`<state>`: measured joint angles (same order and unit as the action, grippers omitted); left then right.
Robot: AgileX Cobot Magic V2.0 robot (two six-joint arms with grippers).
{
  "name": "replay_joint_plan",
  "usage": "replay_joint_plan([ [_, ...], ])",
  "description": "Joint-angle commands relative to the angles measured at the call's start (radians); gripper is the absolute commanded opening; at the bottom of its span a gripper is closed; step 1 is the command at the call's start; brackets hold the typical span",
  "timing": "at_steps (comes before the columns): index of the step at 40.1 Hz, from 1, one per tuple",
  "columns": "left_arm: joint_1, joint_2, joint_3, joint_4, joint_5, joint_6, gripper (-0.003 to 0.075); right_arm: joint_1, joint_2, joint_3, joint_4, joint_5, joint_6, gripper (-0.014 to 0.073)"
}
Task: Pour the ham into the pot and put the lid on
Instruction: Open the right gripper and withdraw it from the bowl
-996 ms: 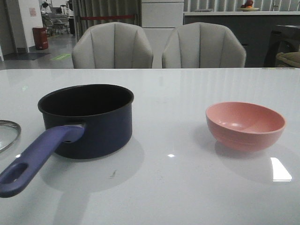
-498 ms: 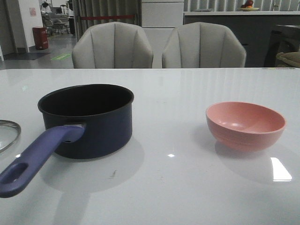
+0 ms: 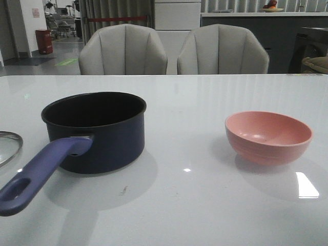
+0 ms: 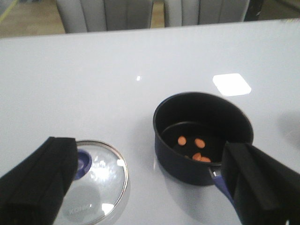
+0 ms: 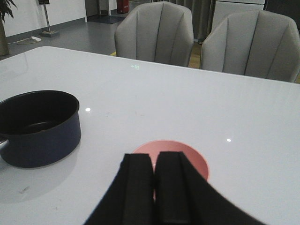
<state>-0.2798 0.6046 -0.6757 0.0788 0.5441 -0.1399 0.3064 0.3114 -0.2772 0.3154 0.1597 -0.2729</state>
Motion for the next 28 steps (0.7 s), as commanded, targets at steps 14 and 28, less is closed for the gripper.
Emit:
replay_joint_plan([
  [14, 0.226, 0.557, -0.261, -0.071, 0.061, -0.112, 0.0670, 0.002, 0.003, -0.028, 0.008, -0.086, -0.010, 0.0158],
  [28, 0.247, 0.918, -0.571, -0.059, 0.297, -0.097, 0.0670, 0.002, 0.003, -0.028, 0.008, -0.086, -0.010, 0.0158],
])
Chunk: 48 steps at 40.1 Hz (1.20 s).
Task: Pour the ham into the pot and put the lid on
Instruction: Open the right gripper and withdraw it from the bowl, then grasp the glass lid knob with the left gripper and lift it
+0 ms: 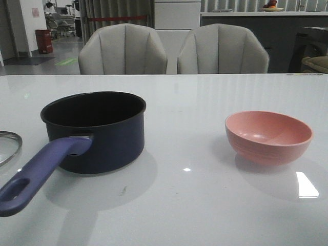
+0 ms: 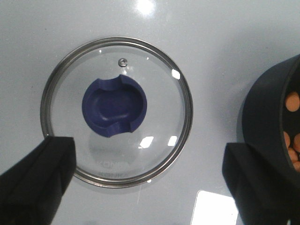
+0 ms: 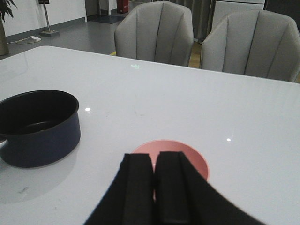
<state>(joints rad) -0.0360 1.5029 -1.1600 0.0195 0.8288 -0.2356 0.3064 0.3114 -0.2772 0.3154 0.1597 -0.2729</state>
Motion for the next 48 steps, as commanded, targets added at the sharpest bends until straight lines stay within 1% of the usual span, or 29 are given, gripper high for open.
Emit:
replay_joint_plan([
  [1, 0.006, 0.039, -0.110, 0.003, 0.026, -0.001, 0.0670, 0.002, 0.003, -0.028, 0.008, -0.086, -0.010, 0.0158],
  [4, 0.024, 0.085, -0.163, -0.002, 0.077, -0.001, 0.0670, 0.002, 0.003, -0.028, 0.008, -0.086, -0.010, 0.0158],
  [10, 0.073, 0.173, -0.247, -0.063, 0.169, -0.009, 0.0670, 0.002, 0.003, -0.028, 0.008, -0.086, -0.010, 0.0158],
  [14, 0.080, 0.223, -0.291, -0.028, 0.239, -0.009, 0.0670, 0.002, 0.003, -0.028, 0.008, -0.086, -0.010, 0.0158],
  [18, 0.080, 0.266, -0.314, 0.016, 0.277, -0.009, 0.0670, 0.002, 0.003, -0.028, 0.008, -0.086, -0.010, 0.0158],
  [48, 0.082, 0.434, -0.341, -0.011, 0.199, -0.009, 0.0670, 0.002, 0.003, -0.028, 0.008, -0.086, -0.010, 0.0158],
])
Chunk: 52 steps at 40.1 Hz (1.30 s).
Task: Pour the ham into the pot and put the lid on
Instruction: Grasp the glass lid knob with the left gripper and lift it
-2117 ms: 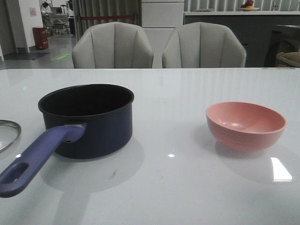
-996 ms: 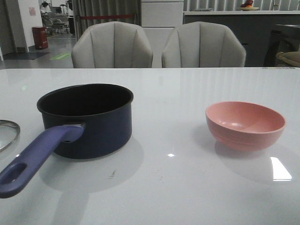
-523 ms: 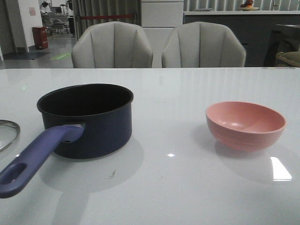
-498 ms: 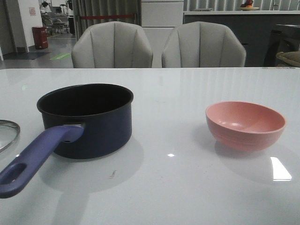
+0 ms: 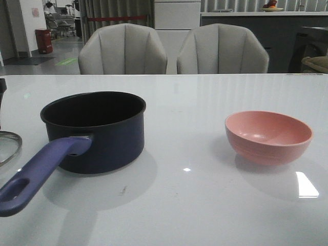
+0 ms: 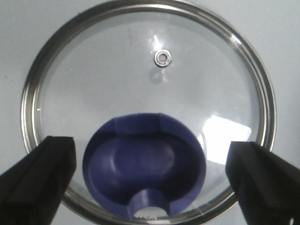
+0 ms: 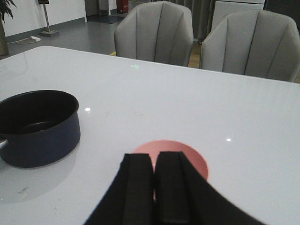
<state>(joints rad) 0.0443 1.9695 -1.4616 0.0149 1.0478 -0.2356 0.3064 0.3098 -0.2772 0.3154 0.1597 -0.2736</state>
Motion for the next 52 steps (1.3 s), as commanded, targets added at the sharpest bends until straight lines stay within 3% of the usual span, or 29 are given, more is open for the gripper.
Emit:
replay_joint_plan([
  [1, 0.002, -0.027, -0.041, -0.007, -0.018, -0.009, 0.0669, 0.002, 0.005, -0.028, 0.008, -0.086, -0.009, 0.0158],
  [9, 0.002, 0.005, -0.058, -0.007, 0.006, -0.009, 0.0601, 0.002, 0.005, -0.028, 0.008, -0.086, -0.009, 0.0158],
  [14, 0.002, 0.005, -0.068, -0.007, 0.000, -0.010, 0.0470, 0.002, 0.005, -0.028, 0.008, -0.086, -0.009, 0.0158],
  [21, 0.008, 0.005, -0.090, -0.007, 0.021, -0.010, 0.0231, 0.002, 0.005, -0.028, 0.008, -0.086, -0.009, 0.0158],
  [25, 0.009, 0.005, -0.094, -0.007, 0.039, -0.010, 0.0168, 0.002, 0.005, -0.028, 0.008, -0.086, -0.009, 0.0158],
  [37, 0.009, 0.003, -0.126, -0.003, 0.106, 0.054, 0.0155, 0.002, 0.005, -0.028, 0.008, -0.086, -0.009, 0.0158],
  [46, 0.014, 0.000, -0.290, -0.015, 0.222, 0.133, 0.0155, 0.002, 0.005, -0.028, 0.008, -0.086, -0.009, 0.0158],
  [52, -0.011, -0.034, -0.380, -0.026, 0.222, 0.147, 0.0155, 0.002, 0.005, -0.028, 0.008, -0.086, -0.009, 0.0158],
])
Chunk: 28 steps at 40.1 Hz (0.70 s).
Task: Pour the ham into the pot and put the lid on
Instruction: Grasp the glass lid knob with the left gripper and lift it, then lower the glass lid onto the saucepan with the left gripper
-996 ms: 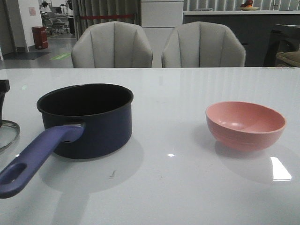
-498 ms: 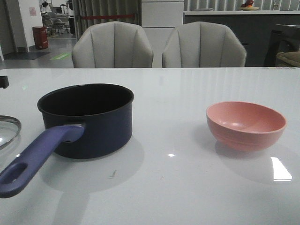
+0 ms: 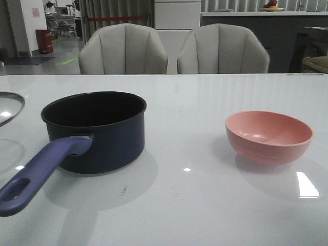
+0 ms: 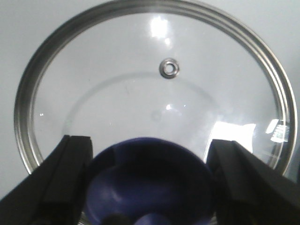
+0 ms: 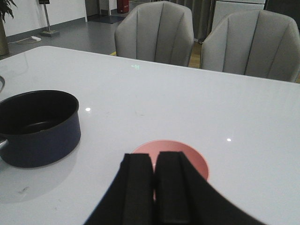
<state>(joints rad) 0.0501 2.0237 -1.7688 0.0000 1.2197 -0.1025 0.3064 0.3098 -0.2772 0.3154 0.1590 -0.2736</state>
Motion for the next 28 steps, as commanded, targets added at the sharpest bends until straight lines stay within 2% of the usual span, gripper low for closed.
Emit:
replay_joint_plan([
  [1, -0.025, -0.095, -0.090, -0.011, 0.051, 0.016, 0.0155, 0.002, 0.005, -0.028, 0.008, -0.085, -0.009, 0.0158],
  [11, -0.141, -0.128, -0.202, -0.046, 0.051, 0.066, 0.0155, 0.002, 0.005, -0.028, 0.008, -0.085, -0.009, 0.0158],
  [28, -0.394, -0.128, -0.200, -0.047, 0.051, 0.148, 0.0155, 0.002, 0.005, -0.028, 0.008, -0.085, -0.009, 0.0158],
])
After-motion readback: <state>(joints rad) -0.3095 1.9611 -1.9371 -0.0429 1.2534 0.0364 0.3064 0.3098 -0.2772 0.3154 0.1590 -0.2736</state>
